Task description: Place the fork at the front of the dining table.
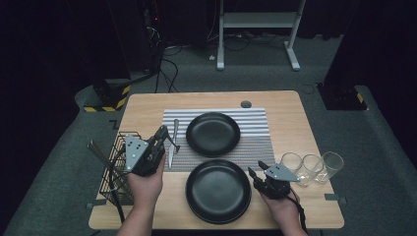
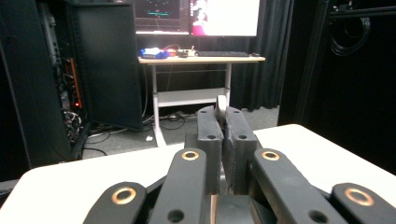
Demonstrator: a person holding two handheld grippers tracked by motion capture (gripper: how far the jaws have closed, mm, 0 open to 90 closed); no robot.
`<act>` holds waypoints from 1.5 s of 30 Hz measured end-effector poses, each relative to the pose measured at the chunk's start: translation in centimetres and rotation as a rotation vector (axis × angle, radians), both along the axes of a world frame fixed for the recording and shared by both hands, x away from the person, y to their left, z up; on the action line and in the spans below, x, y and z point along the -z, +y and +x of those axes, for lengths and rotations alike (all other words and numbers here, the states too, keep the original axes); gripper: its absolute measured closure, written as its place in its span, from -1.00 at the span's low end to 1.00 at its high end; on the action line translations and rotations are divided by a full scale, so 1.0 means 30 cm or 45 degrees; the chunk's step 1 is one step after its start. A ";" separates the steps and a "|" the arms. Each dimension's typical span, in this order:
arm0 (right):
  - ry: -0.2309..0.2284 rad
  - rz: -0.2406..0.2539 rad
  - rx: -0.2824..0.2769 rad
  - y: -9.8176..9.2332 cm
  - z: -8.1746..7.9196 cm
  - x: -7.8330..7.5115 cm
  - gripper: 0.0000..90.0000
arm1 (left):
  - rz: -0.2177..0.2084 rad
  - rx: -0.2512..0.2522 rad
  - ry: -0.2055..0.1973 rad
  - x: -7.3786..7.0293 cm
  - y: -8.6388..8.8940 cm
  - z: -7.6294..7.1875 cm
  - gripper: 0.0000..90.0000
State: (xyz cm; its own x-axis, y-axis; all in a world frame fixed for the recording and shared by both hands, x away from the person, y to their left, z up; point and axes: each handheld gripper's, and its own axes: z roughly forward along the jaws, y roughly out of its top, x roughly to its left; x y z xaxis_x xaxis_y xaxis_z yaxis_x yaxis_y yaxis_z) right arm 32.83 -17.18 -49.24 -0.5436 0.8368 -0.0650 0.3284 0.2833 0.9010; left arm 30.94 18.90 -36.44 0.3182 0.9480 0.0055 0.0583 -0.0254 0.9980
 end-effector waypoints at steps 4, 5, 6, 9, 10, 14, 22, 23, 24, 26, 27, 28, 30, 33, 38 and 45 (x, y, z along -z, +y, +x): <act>-0.005 0.027 0.006 -0.005 -0.001 -0.020 0.24 | 0.008 0.023 0.018 0.016 -0.024 0.003 0.92; -0.012 0.030 0.006 -0.006 -0.002 -0.026 0.25 | 0.009 0.027 0.017 0.017 -0.029 0.003 0.92; -0.019 0.025 0.006 -0.007 -0.003 -0.033 0.27 | 0.007 0.033 0.014 0.019 -0.034 0.002 0.92; -0.025 0.029 0.004 -0.015 -0.001 -0.052 0.28 | 0.007 0.050 0.016 0.026 -0.052 0.004 0.92; -0.024 0.035 0.006 -0.017 -0.002 -0.058 0.28 | 0.006 0.056 0.019 0.028 -0.057 0.006 0.92; -0.048 0.015 0.005 -0.013 -0.005 -0.086 0.29 | -0.002 0.073 0.021 0.032 -0.073 0.011 0.92; -0.108 -0.009 -0.023 0.036 0.016 -0.139 0.31 | -0.008 0.089 0.015 0.032 -0.098 0.016 0.92; -0.115 -0.005 -0.031 0.045 0.019 -0.143 0.32 | -0.006 0.092 0.012 0.031 -0.101 0.016 0.92; -0.119 -0.009 -0.042 0.056 0.023 -0.145 0.32 | -0.007 0.094 0.009 0.031 -0.105 0.016 0.92; -0.131 -0.040 -0.058 0.083 0.026 -0.140 0.32 | -0.006 0.102 0.009 0.036 -0.111 0.015 0.92; -0.132 -0.041 -0.066 0.095 0.027 -0.135 0.32 | -0.005 0.103 0.013 0.039 -0.115 0.014 0.92; -0.129 -0.034 -0.072 0.104 0.028 -0.130 0.32 | -0.002 0.106 0.016 0.043 -0.118 0.014 0.92; -0.133 -0.028 -0.080 0.119 0.026 -0.119 0.32 | 0.002 0.108 0.023 0.049 -0.124 0.015 0.92; -0.134 -0.025 -0.110 0.136 0.029 -0.113 0.33 | -0.016 0.110 0.025 0.058 -0.134 0.015 0.92; -0.129 0.000 -0.145 0.146 0.020 -0.108 0.33 | -0.020 0.136 0.036 0.072 -0.170 0.019 0.92; -0.128 0.026 -0.164 0.156 0.015 -0.108 0.33 | -0.004 0.165 0.038 0.079 -0.223 0.018 0.92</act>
State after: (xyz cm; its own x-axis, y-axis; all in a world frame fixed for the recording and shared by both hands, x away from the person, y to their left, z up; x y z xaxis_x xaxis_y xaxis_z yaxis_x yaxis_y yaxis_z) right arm 33.28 -12.50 -46.01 -0.6379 0.7625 -0.1082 0.1987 0.2987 0.9335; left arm 31.47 12.22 -38.82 0.4382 0.8988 -0.0084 0.0845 -0.0318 0.9959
